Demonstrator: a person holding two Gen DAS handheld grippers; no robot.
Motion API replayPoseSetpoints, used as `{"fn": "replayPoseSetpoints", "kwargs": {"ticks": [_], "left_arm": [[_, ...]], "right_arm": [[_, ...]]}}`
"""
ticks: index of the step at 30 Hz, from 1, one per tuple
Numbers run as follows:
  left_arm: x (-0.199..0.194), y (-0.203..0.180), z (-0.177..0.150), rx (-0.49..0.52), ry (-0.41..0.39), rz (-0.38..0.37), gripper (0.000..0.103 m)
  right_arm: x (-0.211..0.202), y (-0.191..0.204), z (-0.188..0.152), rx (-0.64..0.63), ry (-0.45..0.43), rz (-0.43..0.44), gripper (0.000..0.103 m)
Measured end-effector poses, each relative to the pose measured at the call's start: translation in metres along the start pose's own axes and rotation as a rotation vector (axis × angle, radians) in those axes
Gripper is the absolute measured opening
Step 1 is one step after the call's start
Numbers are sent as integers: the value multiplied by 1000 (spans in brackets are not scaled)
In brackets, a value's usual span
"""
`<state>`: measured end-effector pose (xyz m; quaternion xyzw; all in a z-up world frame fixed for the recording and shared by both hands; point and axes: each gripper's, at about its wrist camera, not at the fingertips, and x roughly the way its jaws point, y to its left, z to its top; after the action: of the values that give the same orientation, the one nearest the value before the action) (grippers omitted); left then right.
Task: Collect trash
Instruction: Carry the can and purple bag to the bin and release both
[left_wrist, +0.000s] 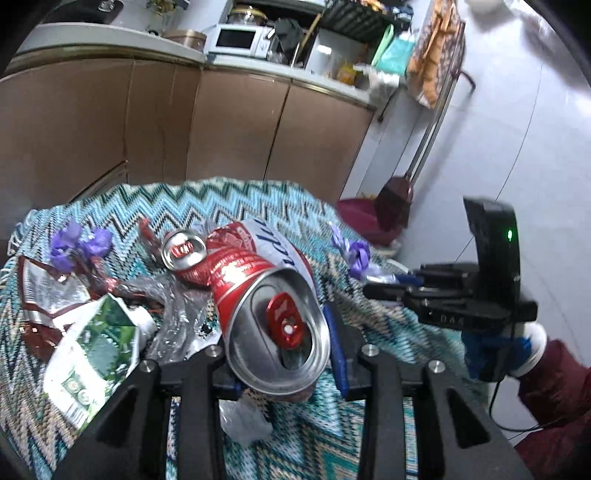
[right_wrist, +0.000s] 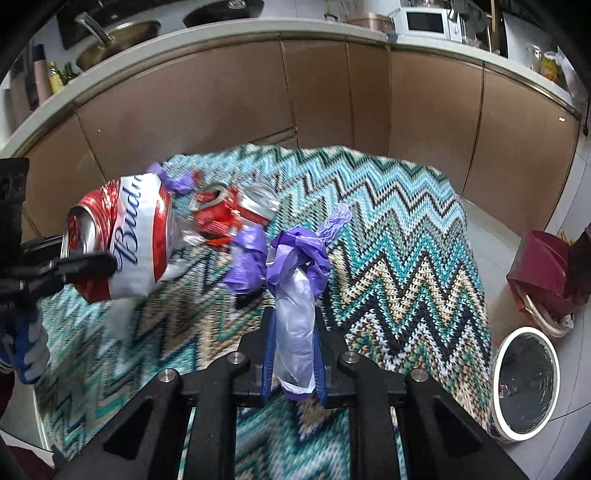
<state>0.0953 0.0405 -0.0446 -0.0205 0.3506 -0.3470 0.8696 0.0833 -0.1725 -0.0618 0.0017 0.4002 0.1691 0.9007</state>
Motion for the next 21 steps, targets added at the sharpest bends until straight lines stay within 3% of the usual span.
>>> {"fn": "replayPoseSetpoints", "kwargs": {"ticks": [5, 10, 16, 21], "left_arm": [[-26, -25, 14, 40, -29, 9, 33], [-11, -83, 36, 146, -6, -16, 33], [72, -173, 70, 262, 70, -133, 33], [177, -241, 93, 307, 177, -205, 33]], "right_arm": [[-36, 1, -6, 18, -67, 31, 16], [-78, -30, -21, 70, -124, -12, 16], [-116, -119, -57, 226, -136, -180, 16], [-122, -205, -89, 367, -107, -326, 16]]}}
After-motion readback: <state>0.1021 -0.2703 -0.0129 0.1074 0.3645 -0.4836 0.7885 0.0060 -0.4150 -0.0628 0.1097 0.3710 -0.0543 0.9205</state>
